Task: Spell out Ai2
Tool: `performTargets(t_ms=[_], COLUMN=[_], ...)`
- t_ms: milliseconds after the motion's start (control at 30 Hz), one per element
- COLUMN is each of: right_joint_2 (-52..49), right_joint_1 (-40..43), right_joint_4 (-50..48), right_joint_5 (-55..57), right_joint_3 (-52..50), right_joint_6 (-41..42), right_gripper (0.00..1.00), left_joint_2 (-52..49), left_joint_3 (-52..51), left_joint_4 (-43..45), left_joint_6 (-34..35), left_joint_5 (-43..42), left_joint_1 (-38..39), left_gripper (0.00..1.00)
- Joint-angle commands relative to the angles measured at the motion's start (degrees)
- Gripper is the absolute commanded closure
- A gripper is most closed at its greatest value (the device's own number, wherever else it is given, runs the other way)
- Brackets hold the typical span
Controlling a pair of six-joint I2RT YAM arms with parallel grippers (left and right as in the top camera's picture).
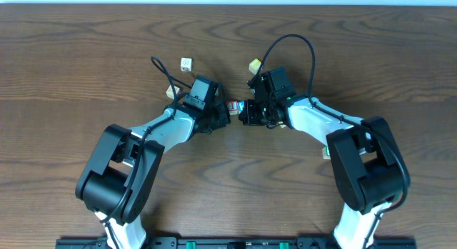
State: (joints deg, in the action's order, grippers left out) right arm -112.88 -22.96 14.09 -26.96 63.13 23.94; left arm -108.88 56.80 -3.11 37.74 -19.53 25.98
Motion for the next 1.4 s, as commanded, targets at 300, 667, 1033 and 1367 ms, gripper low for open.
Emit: performTargets(t_ms=[300,667,1033,1367], right_joint_2=[-0.7,-0.7,6.4,8.9], right_joint_1=[-1.1,-2.2,0.5,6.4], right_joint_4=[-1.5,-1.0,10.4,8.7], right_joint_5=[0.7,0.0,-0.4,6.2], right_joint_3=[-0.2,-0.2,0.5,0.5], right_joint_6=[1.3,1.9,-3.7,-3.3], right_gripper=[0.99,0.98,0.98,0.99], left_joint_2=[-1.7,-1.7,5.0,8.2], left_joint_3=[-0.4,-0.4,-0.4,-0.4], left_joint_4=[-0.4,-0.5,-7.0,-7.2], left_joint_6=[0.4,0.4,-3.1,-3.4], left_joint_5=[0.5,0.5,1.0,11.0], left_joint_1=[-0.1,-0.1,-2.2,-4.7], left_gripper=[0.94,0.94,0.94,0.94])
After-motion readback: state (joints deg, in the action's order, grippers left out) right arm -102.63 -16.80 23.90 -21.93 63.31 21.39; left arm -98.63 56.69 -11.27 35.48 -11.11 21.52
